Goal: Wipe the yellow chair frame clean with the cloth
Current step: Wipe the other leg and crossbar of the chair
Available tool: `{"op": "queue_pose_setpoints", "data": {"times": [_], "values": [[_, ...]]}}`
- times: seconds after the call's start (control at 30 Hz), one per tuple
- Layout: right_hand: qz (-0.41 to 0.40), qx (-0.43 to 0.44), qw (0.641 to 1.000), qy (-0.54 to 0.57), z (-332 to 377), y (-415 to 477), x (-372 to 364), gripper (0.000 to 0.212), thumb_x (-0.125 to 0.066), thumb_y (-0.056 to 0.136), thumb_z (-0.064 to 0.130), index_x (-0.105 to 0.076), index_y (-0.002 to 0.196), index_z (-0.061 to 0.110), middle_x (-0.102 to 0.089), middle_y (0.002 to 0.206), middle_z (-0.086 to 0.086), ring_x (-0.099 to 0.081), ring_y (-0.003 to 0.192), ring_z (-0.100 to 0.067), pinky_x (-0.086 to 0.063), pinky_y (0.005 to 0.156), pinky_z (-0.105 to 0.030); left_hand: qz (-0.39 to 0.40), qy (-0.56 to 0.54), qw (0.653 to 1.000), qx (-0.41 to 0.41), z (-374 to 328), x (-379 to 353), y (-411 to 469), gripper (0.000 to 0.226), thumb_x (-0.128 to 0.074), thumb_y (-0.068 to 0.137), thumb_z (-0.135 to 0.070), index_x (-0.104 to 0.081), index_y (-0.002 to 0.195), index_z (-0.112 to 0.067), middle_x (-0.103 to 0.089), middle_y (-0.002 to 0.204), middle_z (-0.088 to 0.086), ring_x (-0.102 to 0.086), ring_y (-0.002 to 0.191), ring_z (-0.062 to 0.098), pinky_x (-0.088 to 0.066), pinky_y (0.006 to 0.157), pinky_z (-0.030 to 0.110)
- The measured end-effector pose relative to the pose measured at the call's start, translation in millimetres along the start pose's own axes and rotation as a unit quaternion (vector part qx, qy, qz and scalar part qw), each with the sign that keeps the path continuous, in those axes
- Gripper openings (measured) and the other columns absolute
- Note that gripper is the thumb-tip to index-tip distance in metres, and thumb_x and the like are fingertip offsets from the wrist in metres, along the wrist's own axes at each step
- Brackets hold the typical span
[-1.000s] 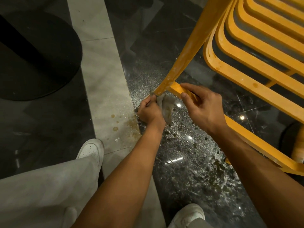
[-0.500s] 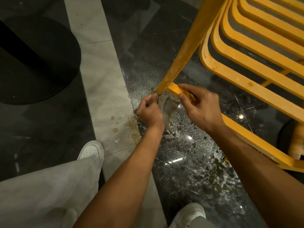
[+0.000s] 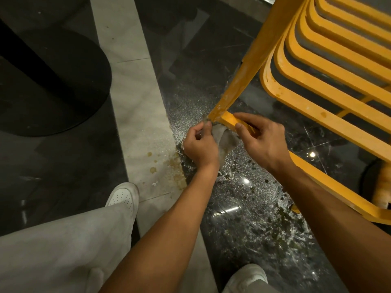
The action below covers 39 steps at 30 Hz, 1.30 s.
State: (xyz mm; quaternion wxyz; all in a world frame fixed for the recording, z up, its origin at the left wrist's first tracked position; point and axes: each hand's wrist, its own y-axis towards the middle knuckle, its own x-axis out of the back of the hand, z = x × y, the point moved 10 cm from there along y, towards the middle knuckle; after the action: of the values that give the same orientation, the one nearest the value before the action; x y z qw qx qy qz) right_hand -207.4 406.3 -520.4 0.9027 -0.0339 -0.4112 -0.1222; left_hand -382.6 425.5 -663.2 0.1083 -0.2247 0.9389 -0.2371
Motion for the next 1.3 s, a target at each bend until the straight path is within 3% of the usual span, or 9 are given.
{"op": "queue_pose_setpoints", "data": {"times": [0.23,0.33,0.47,0.57,0.67,0.83,1.0,1.17,1.3], "values": [[0.001,-0.017,1.000,-0.015,-1.3,7.2,3.3,0.028,-0.061,0.102,0.035,-0.078,0.121,0.024,-0.077,0.104,0.009,-0.069,0.089,-0.002,-0.058,0.079,-0.024,-0.008,0.005,1.000,0.006,-2.0,2.4,-0.4,0.006,-0.079,0.094,-0.012,-0.076,0.090,-0.016,-0.076,0.091,-0.004,-0.074,0.094,0.018,-0.064,0.088,0.044],[0.000,0.005,0.997,-0.072,0.2,11.7,5.9,0.030,-0.058,0.102,0.039,-0.079,0.117,0.023,-0.079,0.102,0.005,-0.070,0.084,-0.007,-0.061,0.076,-0.032,0.010,0.006,1.000,-0.017,-11.2,-2.7,-9.4,0.003,-0.079,0.094,-0.016,-0.077,0.093,-0.016,-0.077,0.095,0.000,-0.074,0.095,0.018,-0.064,0.082,0.037],[0.006,0.021,0.993,-0.117,-9.4,12.3,3.1,0.034,-0.053,0.106,0.041,-0.075,0.121,0.020,-0.079,0.104,0.000,-0.069,0.079,-0.010,-0.059,0.072,-0.029,0.036,0.000,0.999,-0.040,-12.6,-2.3,-4.7,0.007,-0.078,0.095,-0.011,-0.075,0.093,-0.017,-0.074,0.090,-0.006,-0.069,0.081,-0.003,-0.058,0.072,0.018],[0.000,0.025,0.992,-0.124,-13.6,12.3,3.2,0.036,-0.052,0.106,0.043,-0.077,0.116,0.018,-0.078,0.101,0.000,-0.066,0.077,-0.011,-0.052,0.069,-0.025,0.038,0.000,0.999,-0.038,-14.5,-0.9,-3.3,0.003,-0.078,0.095,-0.010,-0.077,0.096,-0.012,-0.074,0.090,-0.005,-0.069,0.080,-0.002,-0.059,0.074,0.023],[-0.003,0.020,0.994,-0.107,-18.3,12.4,3.0,0.037,-0.052,0.105,0.044,-0.077,0.112,0.018,-0.074,0.099,0.000,-0.064,0.082,-0.014,-0.057,0.071,-0.037,0.044,0.015,0.997,-0.068,-22.1,-3.6,-7.1,0.008,-0.079,0.094,-0.011,-0.075,0.093,-0.017,-0.074,0.091,-0.006,-0.067,0.079,-0.008,-0.056,0.070,0.015],[-0.009,0.002,0.996,-0.090,-23.6,12.2,0.7,0.040,-0.049,0.104,0.049,-0.076,0.107,0.020,-0.071,0.099,0.002,-0.064,0.085,-0.016,-0.058,0.076,-0.046,0.050,0.001,0.998,-0.038,-14.7,0.6,1.9,0.005,-0.080,0.093,-0.011,-0.079,0.096,-0.014,-0.076,0.089,-0.005,-0.071,0.085,0.006,-0.060,0.078,0.028],[-0.014,-0.007,0.997,-0.078,-24.4,13.3,1.1,0.041,-0.048,0.105,0.049,-0.076,0.106,0.020,-0.070,0.098,0.004,-0.063,0.084,-0.013,-0.057,0.074,-0.044,0.054,0.007,0.997,-0.060,-25.4,-4.8,-7.4,0.010,-0.081,0.092,-0.012,-0.076,0.093,-0.021,-0.075,0.090,-0.007,-0.069,0.082,-0.003,-0.059,0.075,0.020],[-0.005,-0.002,0.998,-0.069,-22.3,10.9,1.2,0.038,-0.050,0.106,0.045,-0.076,0.103,0.018,-0.071,0.098,0.000,-0.063,0.084,-0.016,-0.055,0.072,-0.038,0.056,0.014,0.997,-0.054,-21.1,1.0,-2.5,0.005,-0.081,0.092,-0.012,-0.078,0.096,-0.011,-0.074,0.089,-0.003,-0.069,0.084,0.008,-0.060,0.077,0.030],[-0.005,-0.009,0.997,-0.073,-21.8,12.0,1.2,0.039,-0.050,0.105,0.046,-0.076,0.106,0.018,-0.071,0.100,0.000,-0.064,0.085,-0.015,-0.056,0.073,-0.039,0.066,0.038,0.990,-0.118,-41.5,-4.3,-11.4,0.009,-0.083,0.092,-0.019,-0.078,0.098,-0.015,-0.077,0.096,-0.001,-0.073,0.091,0.015,-0.062,0.078,0.030]]}}
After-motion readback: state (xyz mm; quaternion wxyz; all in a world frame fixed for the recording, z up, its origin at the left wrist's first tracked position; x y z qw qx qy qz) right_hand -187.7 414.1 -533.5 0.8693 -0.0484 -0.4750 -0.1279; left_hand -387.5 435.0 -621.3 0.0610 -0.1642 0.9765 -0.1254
